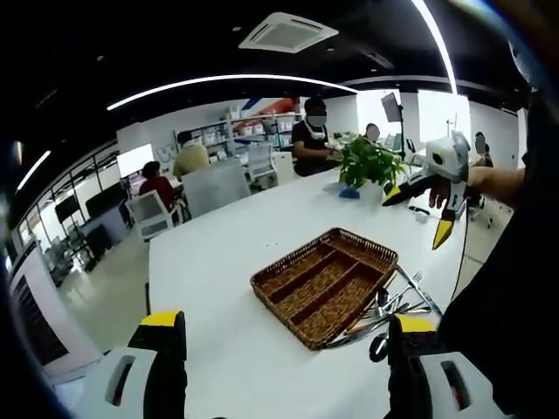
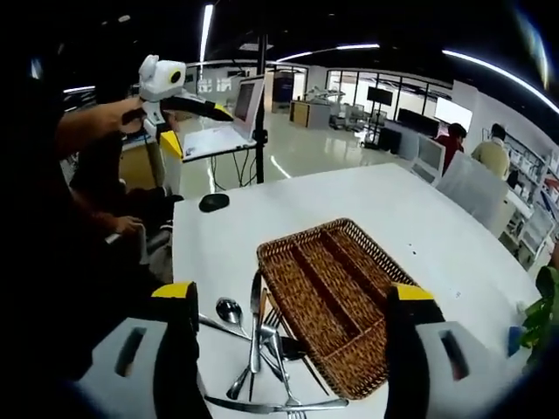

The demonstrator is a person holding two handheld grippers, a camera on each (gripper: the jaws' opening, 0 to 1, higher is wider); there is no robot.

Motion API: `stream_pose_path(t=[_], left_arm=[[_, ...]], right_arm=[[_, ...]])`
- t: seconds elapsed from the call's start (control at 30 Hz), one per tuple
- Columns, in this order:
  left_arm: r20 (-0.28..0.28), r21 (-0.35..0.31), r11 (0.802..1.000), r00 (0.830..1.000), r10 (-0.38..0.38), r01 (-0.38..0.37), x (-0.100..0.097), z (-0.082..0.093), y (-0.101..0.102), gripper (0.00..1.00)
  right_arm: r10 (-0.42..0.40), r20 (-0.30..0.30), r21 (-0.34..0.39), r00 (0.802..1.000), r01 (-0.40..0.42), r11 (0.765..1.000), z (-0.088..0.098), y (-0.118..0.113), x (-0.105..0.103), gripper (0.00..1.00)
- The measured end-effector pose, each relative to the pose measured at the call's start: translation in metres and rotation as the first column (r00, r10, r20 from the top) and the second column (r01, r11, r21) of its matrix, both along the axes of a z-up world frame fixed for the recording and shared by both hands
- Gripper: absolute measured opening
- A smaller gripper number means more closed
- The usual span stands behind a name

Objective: Arrange the knives, forks, and spoons in their matching storage slots by inserting each utensil handle-first until every utensil is classified and aligned in the correct compartment

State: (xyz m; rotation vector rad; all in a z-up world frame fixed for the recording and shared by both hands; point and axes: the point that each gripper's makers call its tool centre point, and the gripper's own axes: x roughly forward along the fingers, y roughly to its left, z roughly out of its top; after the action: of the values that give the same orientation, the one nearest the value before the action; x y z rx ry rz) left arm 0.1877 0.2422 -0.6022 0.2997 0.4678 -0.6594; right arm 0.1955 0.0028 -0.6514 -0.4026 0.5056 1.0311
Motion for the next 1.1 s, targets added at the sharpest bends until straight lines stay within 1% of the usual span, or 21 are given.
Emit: stream_pose_path(t=[0.23,0.43,0.53,0.67,0.77,1.0,1.1], left_arm=[[-0.004,0.001,1.000,1.000,0.007,-0.007,0.001,-0.001,0.004,1.00],[-0.004,-0.004,1.000,1.000,0.012,-0.012,0.000,-0.001,0.004,1.00],[-0.007,-0.005,1.000,1.000,0.014,-0.014,-0.001,-0.001,0.002,1.00],[-0.010,-0.005,1.000,1.000,0.018,-0.018,-0.002,-0.003,0.004,1.00],[-0.010,-0.008,1.000,1.000,0.023,-0.023,-0.003,-0.002,0.005,1.00],[-0.012,-0.009,0.999,0.999,0.031,-0.031,-0.005,-0.004,0.009,1.00],[-0.013,-0.012,0.999,0.999,0.036,-0.036,-0.006,-0.004,0.011,1.00]], right_arm=[[0.021,0.000,-0.003,1.000,-0.021,1.000,-0.008,0.008,0.000,0.84],[0.037,-0.008,-0.036,0.999,-0.037,0.999,-0.022,0.012,-0.003,0.81],[0.041,-0.023,-0.040,0.999,-0.042,0.998,-0.029,0.012,-0.007,0.77],[0.061,-0.042,-0.039,0.997,-0.063,0.997,-0.041,0.019,-0.015,0.71],[0.071,-0.050,-0.048,0.996,-0.073,0.996,-0.049,0.022,-0.018,0.70],[0.089,-0.070,-0.052,0.994,-0.093,0.994,-0.063,0.027,-0.023,0.61],[0.108,-0.073,-0.069,0.991,-0.113,0.991,-0.073,0.032,-0.025,0.56]])
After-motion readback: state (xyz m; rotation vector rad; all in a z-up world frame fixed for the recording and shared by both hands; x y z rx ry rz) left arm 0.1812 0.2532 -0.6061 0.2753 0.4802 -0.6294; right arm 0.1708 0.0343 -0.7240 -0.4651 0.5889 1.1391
